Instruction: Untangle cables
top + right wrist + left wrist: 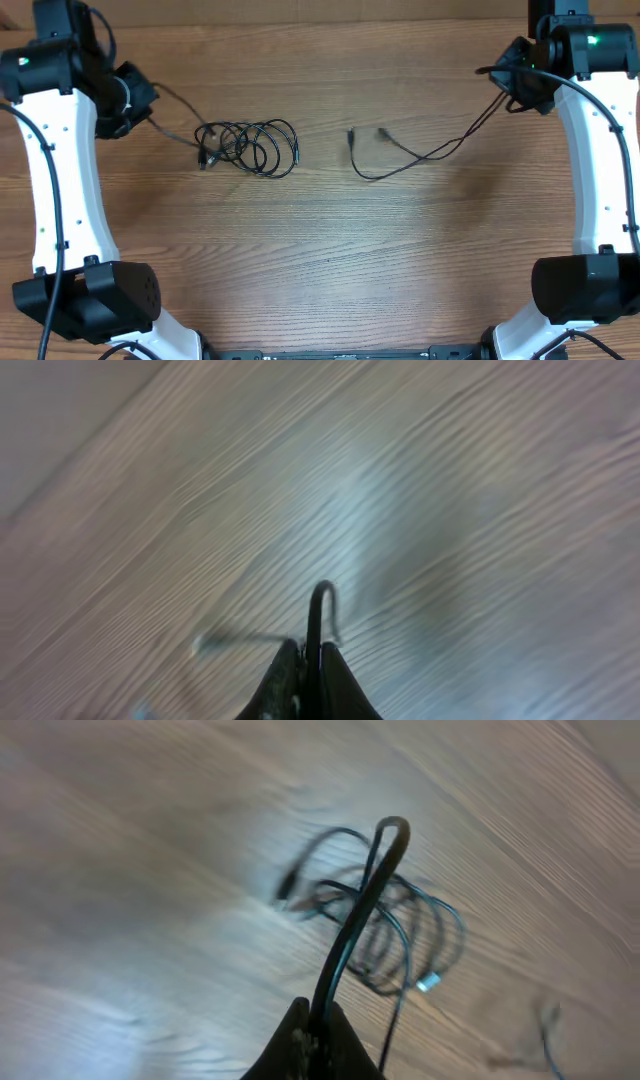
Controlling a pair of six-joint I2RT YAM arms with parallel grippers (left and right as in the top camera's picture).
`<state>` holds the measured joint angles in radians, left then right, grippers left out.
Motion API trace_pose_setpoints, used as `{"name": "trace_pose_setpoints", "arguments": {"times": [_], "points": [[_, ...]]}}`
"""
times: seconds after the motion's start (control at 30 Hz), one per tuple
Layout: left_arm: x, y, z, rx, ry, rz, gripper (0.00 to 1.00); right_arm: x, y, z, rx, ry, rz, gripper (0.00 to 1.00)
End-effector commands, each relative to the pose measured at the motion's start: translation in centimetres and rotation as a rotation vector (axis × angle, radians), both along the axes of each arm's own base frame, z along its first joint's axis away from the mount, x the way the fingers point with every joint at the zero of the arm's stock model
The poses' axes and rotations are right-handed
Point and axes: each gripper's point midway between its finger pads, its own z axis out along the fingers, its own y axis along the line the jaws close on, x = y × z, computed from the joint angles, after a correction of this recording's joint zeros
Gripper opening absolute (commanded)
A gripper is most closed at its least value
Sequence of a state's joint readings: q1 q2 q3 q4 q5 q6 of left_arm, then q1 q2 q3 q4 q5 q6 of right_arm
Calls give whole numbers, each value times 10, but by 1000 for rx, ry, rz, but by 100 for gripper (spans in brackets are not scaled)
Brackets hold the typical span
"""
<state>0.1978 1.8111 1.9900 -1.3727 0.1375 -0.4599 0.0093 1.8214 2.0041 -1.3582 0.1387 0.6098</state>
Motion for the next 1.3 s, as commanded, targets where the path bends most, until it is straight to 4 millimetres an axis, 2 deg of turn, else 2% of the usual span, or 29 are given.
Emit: {"name": "trace_pose_setpoints", "arguments": {"times": [0.0, 0.2, 0.33, 0.4, 0.43, 0.53, 0.57, 0.6, 0.63, 0.7, 0.77, 0.87, 0.97, 1.07, 1.17, 1.27], "points": [[9, -54, 7, -103, -64, -242, 4, 3, 42, 11, 144, -48, 177, 4], [8, -103, 1, -119, -57, -364, 4, 8, 96, 22, 241, -108, 405, 4], [4, -127, -8, -92, -24, -412, 4, 9, 114, 25, 254, -124, 452, 4], [3, -136, -13, -65, -8, -433, 11, 8, 124, 26, 255, -129, 474, 4], [3, -140, -15, -57, -2, -442, 18, 7, 127, 26, 255, -129, 483, 4], [3, -150, -23, -52, 19, -467, 47, 3, 141, 27, 250, -130, 541, 4], [3, -153, -26, -52, 26, -473, 63, 1, 147, 28, 251, -133, 578, 4], [4, -154, -31, -54, 38, -475, 94, -1, 155, 30, 272, -137, 610, 4], [4, -154, -33, -55, 45, -475, 100, -3, 160, 33, 293, -143, 623, 4], [5, -158, -41, -77, 69, -485, 100, -11, 189, 53, 461, -194, 725, 4], [5, -168, -39, -126, 50, -537, 100, -10, 201, 64, 559, -213, 708, 4], [7, -198, -24, -243, -59, -721, 100, 0, 203, 73, 659, -211, 552, 4], [4, -224, -4, -368, -171, -881, 98, 13, 198, 77, 673, -239, 449, 4], [-6, -250, 21, -508, -308, -1056, 94, 24, 188, 73, 656, -245, 304, 4], [-15, -265, 38, -595, -405, -1165, 93, 23, 193, 73, 706, -218, 214, 4], [-14, -270, 39, -587, -419, -1183, 91, 24, 205, 78, 714, -240, 226, 4]]}}
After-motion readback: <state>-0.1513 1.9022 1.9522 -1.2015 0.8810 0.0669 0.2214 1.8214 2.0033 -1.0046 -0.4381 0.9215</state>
